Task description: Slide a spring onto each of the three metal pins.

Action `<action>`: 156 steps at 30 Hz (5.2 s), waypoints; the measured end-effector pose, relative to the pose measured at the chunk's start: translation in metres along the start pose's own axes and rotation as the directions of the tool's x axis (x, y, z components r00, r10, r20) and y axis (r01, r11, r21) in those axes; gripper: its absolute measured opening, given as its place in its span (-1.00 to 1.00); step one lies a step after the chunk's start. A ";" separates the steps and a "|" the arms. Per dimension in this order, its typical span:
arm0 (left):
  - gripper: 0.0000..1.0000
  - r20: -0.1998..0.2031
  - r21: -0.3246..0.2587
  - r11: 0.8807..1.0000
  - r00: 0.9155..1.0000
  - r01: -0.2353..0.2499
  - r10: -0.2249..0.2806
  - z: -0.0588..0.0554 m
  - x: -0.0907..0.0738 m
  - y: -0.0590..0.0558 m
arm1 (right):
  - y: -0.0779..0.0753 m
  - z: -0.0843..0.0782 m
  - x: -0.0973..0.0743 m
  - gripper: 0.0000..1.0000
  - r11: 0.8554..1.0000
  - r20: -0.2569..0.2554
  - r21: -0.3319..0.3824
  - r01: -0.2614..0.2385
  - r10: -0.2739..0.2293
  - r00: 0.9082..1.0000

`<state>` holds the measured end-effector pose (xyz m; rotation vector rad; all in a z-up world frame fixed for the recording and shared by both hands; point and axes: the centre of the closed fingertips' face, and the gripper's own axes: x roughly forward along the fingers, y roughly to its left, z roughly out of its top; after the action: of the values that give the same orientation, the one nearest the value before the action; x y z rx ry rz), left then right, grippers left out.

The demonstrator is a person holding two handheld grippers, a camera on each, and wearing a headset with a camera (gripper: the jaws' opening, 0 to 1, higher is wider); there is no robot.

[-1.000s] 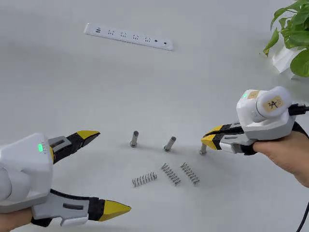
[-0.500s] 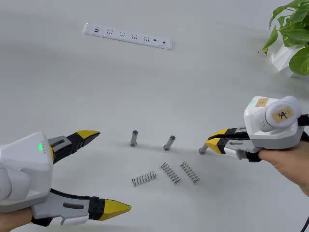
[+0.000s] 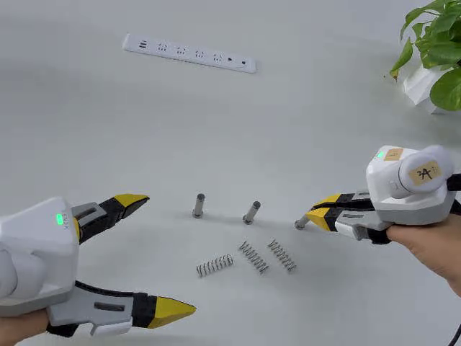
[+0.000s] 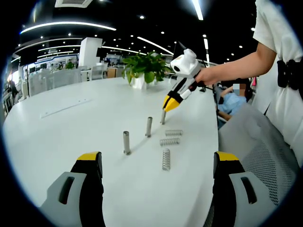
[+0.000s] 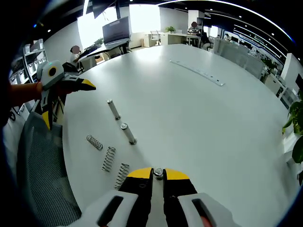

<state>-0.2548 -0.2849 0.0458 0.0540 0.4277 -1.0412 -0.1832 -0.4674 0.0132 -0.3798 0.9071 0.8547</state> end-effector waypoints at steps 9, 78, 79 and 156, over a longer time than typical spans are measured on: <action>0.94 -0.001 0.001 1.000 1.000 0.002 -0.002 0.001 0.001 -0.001 | 0.000 -0.001 -0.001 -0.90 1.000 0.011 0.009 0.003 -0.003 1.000; 0.94 -0.042 0.046 0.999 0.999 0.015 -0.013 0.004 0.001 -0.010 | 0.009 -0.008 -0.036 0.02 1.000 0.202 0.005 -0.009 0.008 0.979; 0.94 -0.042 0.046 0.999 0.999 0.014 -0.012 0.005 0.000 -0.011 | 0.008 -0.008 -0.037 0.06 1.000 0.212 0.004 -0.015 0.013 0.977; -0.78 -0.492 0.196 0.980 0.868 0.041 0.062 -0.066 0.065 -0.016 | 0.036 -0.059 -0.071 0.76 0.995 0.343 -0.055 -0.081 0.095 0.934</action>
<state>-0.2616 -0.3303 -0.0364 0.5158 0.7878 -1.0526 -0.2657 -0.5162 0.0388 -0.2137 0.5836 0.9873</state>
